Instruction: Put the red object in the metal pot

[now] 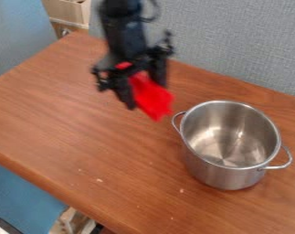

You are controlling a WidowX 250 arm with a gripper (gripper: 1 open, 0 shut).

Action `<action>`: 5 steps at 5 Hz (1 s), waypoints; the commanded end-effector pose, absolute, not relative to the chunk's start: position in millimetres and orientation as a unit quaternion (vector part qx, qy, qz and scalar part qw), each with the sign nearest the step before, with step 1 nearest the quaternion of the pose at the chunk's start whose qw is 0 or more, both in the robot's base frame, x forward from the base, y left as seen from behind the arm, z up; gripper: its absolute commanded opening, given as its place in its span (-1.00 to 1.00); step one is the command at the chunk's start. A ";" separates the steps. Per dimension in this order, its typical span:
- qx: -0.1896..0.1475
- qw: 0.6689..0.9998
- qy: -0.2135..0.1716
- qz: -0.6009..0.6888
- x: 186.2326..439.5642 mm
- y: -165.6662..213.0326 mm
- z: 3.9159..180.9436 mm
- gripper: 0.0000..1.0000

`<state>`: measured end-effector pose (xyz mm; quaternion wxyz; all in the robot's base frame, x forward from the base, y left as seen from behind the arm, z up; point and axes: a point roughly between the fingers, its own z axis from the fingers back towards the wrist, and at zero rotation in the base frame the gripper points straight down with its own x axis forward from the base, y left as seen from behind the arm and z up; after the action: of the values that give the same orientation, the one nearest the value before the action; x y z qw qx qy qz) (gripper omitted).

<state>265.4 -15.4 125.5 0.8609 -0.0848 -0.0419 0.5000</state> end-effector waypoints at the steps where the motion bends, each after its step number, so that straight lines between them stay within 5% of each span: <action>1: -0.103 0.875 -0.068 0.468 275.6 -43.5 137.7 -1.00; 4: -0.100 0.898 -0.078 0.421 284.8 -107.7 107.2 -1.00; 5: -0.095 0.900 -0.078 0.417 285.3 -110.6 94.1 1.00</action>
<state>283.9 -108.1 85.5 0.8999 -0.0853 -0.0674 0.4223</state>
